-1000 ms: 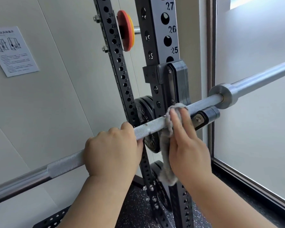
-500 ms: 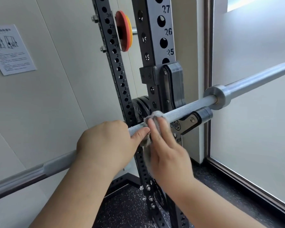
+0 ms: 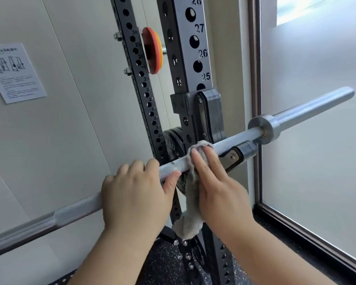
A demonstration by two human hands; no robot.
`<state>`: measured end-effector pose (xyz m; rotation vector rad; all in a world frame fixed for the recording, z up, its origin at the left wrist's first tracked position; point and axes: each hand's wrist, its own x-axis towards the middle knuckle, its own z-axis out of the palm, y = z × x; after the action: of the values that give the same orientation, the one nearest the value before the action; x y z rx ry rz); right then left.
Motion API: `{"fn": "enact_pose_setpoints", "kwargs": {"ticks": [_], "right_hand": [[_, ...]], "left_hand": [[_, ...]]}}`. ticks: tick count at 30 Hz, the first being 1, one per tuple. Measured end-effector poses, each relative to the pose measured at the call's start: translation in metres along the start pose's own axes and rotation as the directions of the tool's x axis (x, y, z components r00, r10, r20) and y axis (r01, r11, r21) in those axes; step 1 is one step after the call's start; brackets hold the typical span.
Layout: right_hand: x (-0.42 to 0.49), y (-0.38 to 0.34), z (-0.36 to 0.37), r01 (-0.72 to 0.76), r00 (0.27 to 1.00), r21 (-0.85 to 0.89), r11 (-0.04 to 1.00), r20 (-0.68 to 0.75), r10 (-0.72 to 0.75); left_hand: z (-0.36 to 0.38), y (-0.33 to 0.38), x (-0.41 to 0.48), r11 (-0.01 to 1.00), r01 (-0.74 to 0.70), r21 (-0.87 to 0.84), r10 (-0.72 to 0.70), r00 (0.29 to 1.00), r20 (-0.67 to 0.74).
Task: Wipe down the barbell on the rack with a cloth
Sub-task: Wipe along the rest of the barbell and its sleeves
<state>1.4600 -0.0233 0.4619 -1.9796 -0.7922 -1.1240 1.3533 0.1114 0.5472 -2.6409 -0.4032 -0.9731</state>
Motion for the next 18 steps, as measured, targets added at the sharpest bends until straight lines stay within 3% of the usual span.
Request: {"fn": "enact_pose_setpoints", "kwargs": {"ticks": [3, 6, 8, 13, 18], "right_hand": [[0.005, 0.001, -0.007, -0.140, 0.990, -0.022, 0.990, 0.019, 0.140], [0.002, -0.018, -0.011, -0.016, 0.994, 0.012, 1.000, 0.106, 0.014], [0.006, -0.017, -0.021, 0.017, 0.987, -0.062, 0.998, 0.157, -0.008], [0.019, -0.012, -0.034, -0.155, 0.945, -0.331, 0.931, 0.226, 0.237], [0.026, -0.032, -0.051, 0.151, 0.898, -0.383, 0.911, 0.439, 0.036]], "left_hand": [[0.009, 0.006, 0.007, 0.998, -0.063, -0.011, 0.063, 0.998, -0.014], [0.011, 0.014, 0.016, 0.997, -0.069, 0.019, 0.070, 0.997, -0.037], [0.013, 0.014, 0.015, 0.997, -0.075, 0.014, 0.076, 0.994, -0.079], [0.009, 0.014, 0.017, 0.999, -0.004, 0.036, 0.009, 0.992, -0.128], [0.006, 0.014, 0.018, 0.996, 0.045, 0.071, -0.039, 0.996, -0.082]]}}
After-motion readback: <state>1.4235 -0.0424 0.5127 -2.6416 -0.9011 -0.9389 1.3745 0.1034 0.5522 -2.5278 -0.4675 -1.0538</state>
